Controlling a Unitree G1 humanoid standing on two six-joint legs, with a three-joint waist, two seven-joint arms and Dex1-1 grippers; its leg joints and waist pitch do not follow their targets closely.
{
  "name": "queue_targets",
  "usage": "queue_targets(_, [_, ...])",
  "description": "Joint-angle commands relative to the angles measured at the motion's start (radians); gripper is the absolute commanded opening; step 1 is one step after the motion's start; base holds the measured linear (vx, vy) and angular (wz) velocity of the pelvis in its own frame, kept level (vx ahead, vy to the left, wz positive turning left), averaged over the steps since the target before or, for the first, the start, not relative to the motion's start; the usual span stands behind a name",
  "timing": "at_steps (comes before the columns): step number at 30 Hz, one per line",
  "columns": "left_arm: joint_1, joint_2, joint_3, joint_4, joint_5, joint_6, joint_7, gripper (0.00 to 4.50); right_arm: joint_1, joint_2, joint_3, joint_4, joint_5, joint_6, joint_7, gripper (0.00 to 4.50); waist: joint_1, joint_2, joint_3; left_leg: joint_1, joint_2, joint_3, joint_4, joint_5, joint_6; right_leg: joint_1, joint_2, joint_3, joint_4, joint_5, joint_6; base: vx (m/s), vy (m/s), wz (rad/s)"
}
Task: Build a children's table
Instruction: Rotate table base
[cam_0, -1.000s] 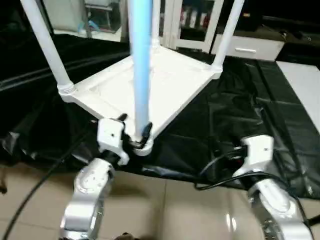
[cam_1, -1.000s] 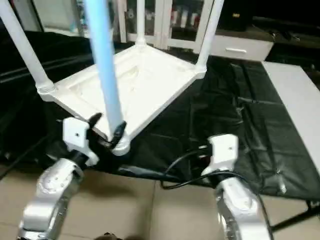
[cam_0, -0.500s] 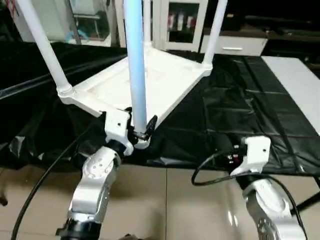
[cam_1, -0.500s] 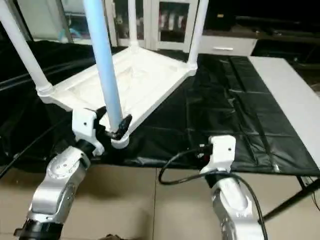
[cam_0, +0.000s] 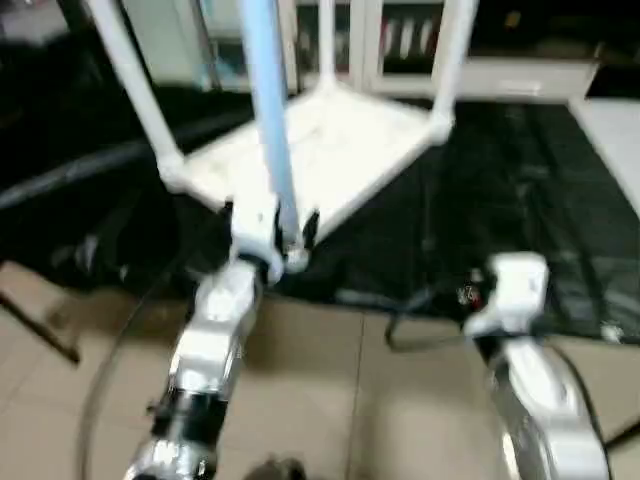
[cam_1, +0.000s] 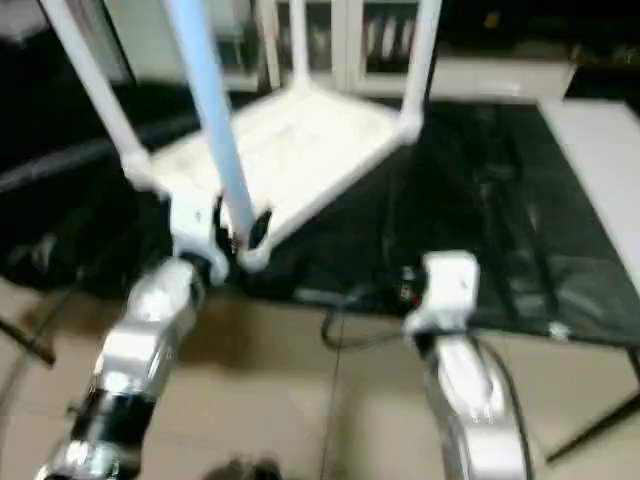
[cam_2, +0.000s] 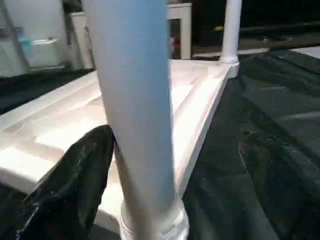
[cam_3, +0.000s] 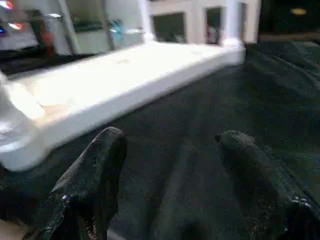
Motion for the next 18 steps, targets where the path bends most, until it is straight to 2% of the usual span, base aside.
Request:
queue_targets(1, [0.016, 0.003, 0.007, -0.019, 0.012, -0.020, 0.024, 4.45, -0.001, 0.016, 0.004, -0.005, 0.005, -0.007, -0.001, 3.23, 0.016, -0.048, -0.049, -0.004, 0.033, -0.028, -0.050, -0.026, 0.024, 0.034, -0.162, 0.109, -0.165, -0.350, 0.259, -0.077, -0.155, -0.10])
queue_targets(2, [0.039, 0.002, 0.003, -0.037, 0.010, -0.033, 0.018, 4.45, 0.003, 0.017, 0.010, -0.004, 0.006, -0.015, 0.006, 3.23, 0.016, -0.037, -0.066, 0.012, 0.053, -0.036, -0.097, -0.038, 0.020, 0.049, -0.135, 0.086, -0.149, -0.285, 0.226, -0.069, -0.107, 0.04])
queue_targets(3, [0.053, -0.001, -0.004, -0.047, 0.014, -0.048, 0.017, 4.45, 0.006, 0.015, 0.013, -0.003, 0.006, -0.020, 0.009, 3.23, 0.009, -0.031, -0.078, 0.044, 0.089, -0.044, -0.121, -0.028, 0.046, 0.024, -0.105, 0.064, -0.142, -0.113, 0.206, -0.069, -0.107, 0.04])
queue_targets(4, [0.055, -0.002, -0.005, -0.050, 0.012, -0.046, 0.014, 4.45, 0.007, 0.016, 0.012, -0.003, 0.007, -0.020, 0.009, 3.23, 0.006, -0.017, -0.072, 0.062, 0.126, -0.058, -0.140, -0.066, 0.052, 0.004, -0.099, 0.055, -0.129, -0.084, 0.178, -0.064, -0.071, 0.13])
queue_targets(5, [0.068, -0.007, -0.010, -0.066, 0.000, -0.036, -0.002, 4.45, 0.008, 0.017, 0.011, -0.003, 0.009, -0.018, 0.007, 3.23, -0.007, -0.009, -0.073, 0.062, 0.159, -0.065, -0.154, -0.109, 0.050, 0.003, -0.121, 0.048, -0.122, -0.075, 0.109, -0.058, -0.020, 0.07])
queue_targets(6, [0.099, -0.015, -0.021, -0.115, -0.036, -0.021, -0.048, 4.45, 0.002, 0.021, 0.008, -0.004, 0.015, -0.009, 0.001, 3.23, -0.009, -0.014, -0.065, 0.058, 0.163, -0.060, -0.165, -0.167, 0.038, 0.003, -0.139, 0.052, -0.133, -0.127, 0.052, -0.058, -0.020, 0.07])
queue_targets(7, [0.105, -0.014, -0.024, -0.124, -0.040, -0.016, -0.056, 4.45, 0.000, 0.021, 0.009, -0.005, 0.016, -0.008, 0.003, 3.23, -0.007, -0.014, -0.065, 0.059, 0.157, -0.053, -0.165, -0.182, 0.025, 0.006, -0.146, 0.054, -0.136, -0.154, 0.025, 0.000, 0.000, 0.00])
queue_targets(8, [0.112, -0.013, -0.029, -0.136, -0.042, -0.008, -0.062, 4.45, -0.002, 0.018, 0.009, -0.007, 0.020, -0.004, 0.008, 3.23, -0.007, -0.024, -0.063, 0.058, 0.150, -0.046, -0.163, -0.177, 0.019, 0.007, -0.146, 0.055, -0.141, -0.176, 0.008, 0.000, 0.000, 0.00])
queue_targets(9, [0.127, -0.006, -0.036, -0.131, -0.013, -0.036, -0.040, 4.45, -0.010, 0.014, 0.017, -0.007, 0.020, -0.020, 0.023, 3.23, -0.001, -0.031, -0.057, 0.063, 0.142, -0.030, -0.163, -0.172, 0.008, 0.000, -0.140, 0.054, -0.149, -0.233, -0.022, 0.000, 0.000, 0.00])
queue_targets(10, [0.127, -0.006, -0.036, -0.131, -0.013, -0.036, -0.040, 4.45, -0.010, 0.014, 0.017, -0.007, 0.020, -0.020, 0.023, 3.23, -0.001, -0.028, -0.056, 0.065, 0.143, -0.028, -0.165, -0.174, 0.005, -0.001, -0.140, 0.053, -0.150, -0.245, -0.029, 0.000, 0.000, 0.00])
queue_targets(11, [0.136, -0.004, -0.027, -0.131, -0.011, -0.054, -0.022, 4.45, -0.013, 0.012, 0.016, -0.007, 0.020, -0.032, 0.032, 3.23, -0.004, -0.035, -0.055, 0.065, 0.150, -0.026, -0.171, -0.176, 0.007, -0.001, -0.141, 0.050, -0.149, -0.246, -0.040, -0.026, 0.054, 0.04])
queue_targets(12, [0.141, -0.003, -0.022, -0.139, -0.008, -0.063, -0.010, 4.45, -0.012, 0.012, 0.014, -0.008, 0.023, -0.035, 0.035, 3.23, -0.005, -0.040, -0.056, 0.066, 0.155, -0.027, -0.177, -0.178, 0.006, -0.001, -0.143, 0.048, -0.143, -0.230, -0.052, -0.026, 0.054, 0.04])
queue_targets(13, [0.155, 0.003, -0.013, -0.159, -0.002, -0.086, 0.007, 4.45, -0.009, 0.010, 0.014, -0.007, 0.014, -0.037, 0.035, 3.23, -0.005, -0.039, -0.057, 0.071, 0.159, -0.025, -0.179, -0.185, 0.005, -0.005, -0.143, 0.048, -0.144, -0.221, -0.059, -0.015, 0.061, 0.03])
queue_targets(14, [0.155, 0.003, -0.013, -0.159, -0.002, -0.086, 0.007, 4.45, -0.009, 0.010, 0.014, -0.007, 0.014, -0.037, 0.035, 3.23, -0.010, -0.042, -0.057, 0.070, 0.164, -0.025, -0.183, -0.189, 0.004, -0.003, -0.146, 0.048, -0.137, -0.178, -0.075, -0.003, 0.061, 0.01])
queue_targets(15, [0.161, 0.006, -0.009, -0.168, 0.000, -0.094, 0.011, 4.45, -0.009, 0.007, 0.015, -0.006, 0.006, -0.035, 0.033, 3.23, -0.012, -0.040, -0.059, 0.070, 0.166, -0.025, -0.186, -0.190, 0.002, -0.002, -0.146, 0.047, -0.134, -0.137, -0.089, -0.003, 0.061, 0.01])
queue_targets(16, [0.169, 0.015, -0.002, -0.181, 0.010, -0.086, 0.018, 4.45, -0.005, 0.002, 0.027, -0.003, 0.003, -0.032, 0.044, 3.23, -0.015, -0.044, -0.059, 0.074, 0.167, -0.022, -0.189, -0.196, 0.000, -0.001, -0.147, 0.046, -0.132, -0.103, -0.100, 0.003, 0.062, -0.01])
queue_targets(18, [0.174, 0.019, 0.013, -0.191, 0.001, -0.092, 0.014, 4.45, -0.003, -0.005, 0.045, 0.000, -0.003, -0.031, 0.061, 3.23, -0.016, -0.044, -0.060, 0.077, 0.166, -0.019, -0.189, -0.202, -0.004, -0.003, -0.148, 0.047, -0.131, -0.077, -0.109, 0.004, 0.057, 0.00])
